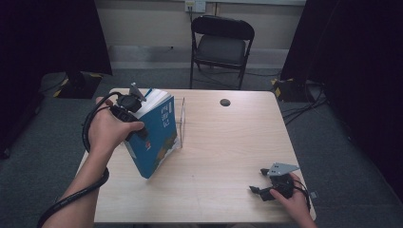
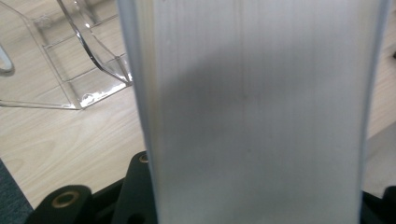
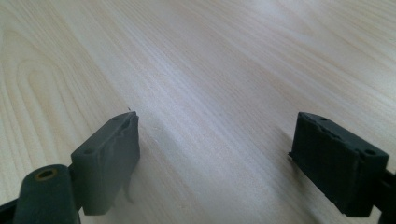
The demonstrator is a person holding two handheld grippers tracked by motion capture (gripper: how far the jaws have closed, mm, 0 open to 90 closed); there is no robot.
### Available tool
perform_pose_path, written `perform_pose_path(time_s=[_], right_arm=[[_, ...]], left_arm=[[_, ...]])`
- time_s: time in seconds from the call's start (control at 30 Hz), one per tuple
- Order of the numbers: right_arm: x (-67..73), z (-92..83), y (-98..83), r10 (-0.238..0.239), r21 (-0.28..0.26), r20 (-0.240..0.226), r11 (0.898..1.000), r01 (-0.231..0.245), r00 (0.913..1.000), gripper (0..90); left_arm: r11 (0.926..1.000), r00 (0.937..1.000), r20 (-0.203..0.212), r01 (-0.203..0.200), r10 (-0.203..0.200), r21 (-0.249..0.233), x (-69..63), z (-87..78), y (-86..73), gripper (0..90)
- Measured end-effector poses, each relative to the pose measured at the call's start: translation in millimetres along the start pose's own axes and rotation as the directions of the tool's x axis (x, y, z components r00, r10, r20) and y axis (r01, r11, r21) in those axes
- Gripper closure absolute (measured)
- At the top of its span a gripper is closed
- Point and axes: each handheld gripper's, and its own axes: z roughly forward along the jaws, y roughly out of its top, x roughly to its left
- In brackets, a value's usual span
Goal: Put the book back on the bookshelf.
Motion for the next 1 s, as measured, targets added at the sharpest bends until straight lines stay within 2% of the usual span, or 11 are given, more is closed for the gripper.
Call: perform_pose_path(time_s=[0.1,0.17,0.2,0.23,0.3,0.33,0.4,0.5,0.6,0.7,1.0], right_arm=[[0.0,0.0,0.0,0.0,0.0,0.0,1.0,0.0,1.0,14.6],[0.0,0.0,0.0,0.0,0.0,0.0,1.0,0.0,1.0,14.6],[0.0,0.0,0.0,0.0,0.0,0.0,1.0,0.0,1.0,14.6],[0.1,-0.1,0.0,0.002,0.001,0.0,1.0,-0.002,1.0,14.6],[0.0,0.0,0.0,0.001,0.0,0.0,1.0,-0.001,1.0,14.6],[0.0,0.0,-0.1,0.0,0.001,0.0,1.0,0.0,1.0,14.6],[-0.1,0.1,0.0,-0.001,-0.001,0.0,1.0,0.001,1.0,14.6],[0.0,0.0,0.0,0.0,0.0,0.0,1.0,0.0,1.0,14.7],[-0.1,0.0,0.0,-0.001,-0.001,0.0,1.0,0.001,1.0,14.7],[0.0,0.0,0.0,0.0,0.0,0.0,1.0,0.0,1.0,14.6],[0.1,-0.1,0.0,0.002,0.001,-0.001,1.0,-0.002,1.0,14.6]], left_arm=[[0.9999,0.9998,-0.013,-0.014,0.014,0.003,2.4,-1.1,3.6,62.0],[0.9995,0.9995,-0.013,0.03,-0.03,-0.008,0.3,-0.6,5.3,62.0],[0.9995,0.9994,-0.017,0.03,-0.03,-0.008,-0.3,-0.6,6.0,61.9],[1.0,0.9998,-0.018,-0.004,0.004,-0.001,1.8,-1.1,7.7,61.9],[1.0,0.9998,-0.018,0.004,-0.004,-0.007,0.6,0.2,10.1,62.0],[0.9991,0.9991,-0.015,0.04,-0.04,-0.016,-2.1,1.3,10.3,61.9],[0.9994,0.9993,-0.026,0.026,-0.026,-0.022,-4.1,1.9,12.8,62.0],[0.9983,0.9984,-0.021,0.052,-0.053,-0.027,-5.5,3.5,16.7,62.0],[0.9986,0.9983,-0.034,0.047,-0.047,-0.023,-5.2,4.3,20.1,62.0],[0.9965,0.9961,-0.038,0.078,-0.079,-0.03,-5.7,5.6,22.5,62.0],[0.9952,0.9946,-0.042,0.093,-0.094,-0.029,-6.1,8.3,31.2,61.9]])
